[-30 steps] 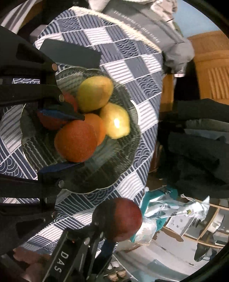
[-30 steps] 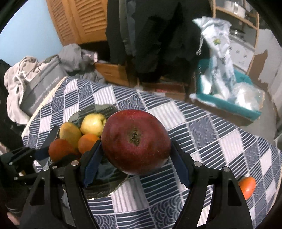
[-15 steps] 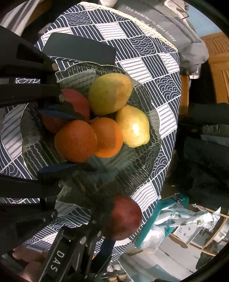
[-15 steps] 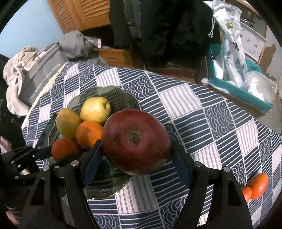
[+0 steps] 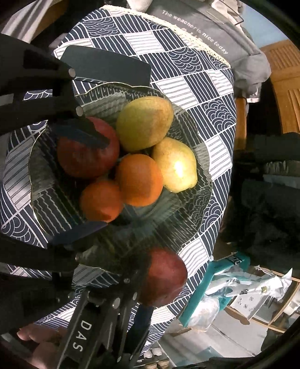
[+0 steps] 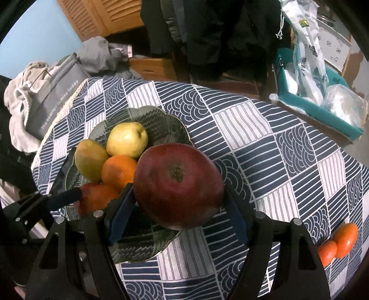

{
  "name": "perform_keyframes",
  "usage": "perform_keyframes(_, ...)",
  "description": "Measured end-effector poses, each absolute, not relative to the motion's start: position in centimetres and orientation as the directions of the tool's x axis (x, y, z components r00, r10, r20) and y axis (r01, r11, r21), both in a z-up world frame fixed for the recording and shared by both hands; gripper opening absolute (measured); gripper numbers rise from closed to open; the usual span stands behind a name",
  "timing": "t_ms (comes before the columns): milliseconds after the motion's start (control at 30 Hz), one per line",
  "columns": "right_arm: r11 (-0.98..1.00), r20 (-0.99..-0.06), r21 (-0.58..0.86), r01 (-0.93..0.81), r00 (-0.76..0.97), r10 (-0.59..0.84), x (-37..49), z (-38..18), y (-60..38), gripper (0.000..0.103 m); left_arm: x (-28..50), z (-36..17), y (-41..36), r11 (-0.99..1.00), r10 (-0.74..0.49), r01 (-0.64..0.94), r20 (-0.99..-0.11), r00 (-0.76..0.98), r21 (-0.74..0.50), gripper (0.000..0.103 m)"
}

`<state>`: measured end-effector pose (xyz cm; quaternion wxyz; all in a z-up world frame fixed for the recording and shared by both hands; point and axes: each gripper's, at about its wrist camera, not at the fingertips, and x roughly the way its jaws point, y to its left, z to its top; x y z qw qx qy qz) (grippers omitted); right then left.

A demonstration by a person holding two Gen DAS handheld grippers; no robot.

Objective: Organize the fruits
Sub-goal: 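Lower the dark red apple into the bowl and open the right gripper, then withdraw both open tools from the bowl toward the two remaining tangerines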

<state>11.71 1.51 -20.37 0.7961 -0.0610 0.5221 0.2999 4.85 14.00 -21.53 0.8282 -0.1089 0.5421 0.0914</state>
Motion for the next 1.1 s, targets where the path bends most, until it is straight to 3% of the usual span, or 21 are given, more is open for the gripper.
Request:
perform_keyframes(400,0.800,-0.812,0.279,-0.531,0.314,0.492,11.6,-16.8,0.9,0.078,4.2,-20.5,14.4,0.953,0.026,-0.284,-0.908,0.419,-0.104,0.068)
perform_keyframes(967,0.883,-0.794,0.099,-0.458,0.499,0.348,10.6,-13.0,-3.4,0.078,4.3,-16.1,11.2,0.973,0.012,-0.203,-0.849,0.527,-0.113,0.068)
perform_keyframes(1100,0.894,-0.786,0.085,-0.439,0.523,0.331,10.3,-12.4,-4.8,0.078,4.2,-15.6,10.4,0.978,0.021,-0.186,-0.838,0.545,-0.096,0.073)
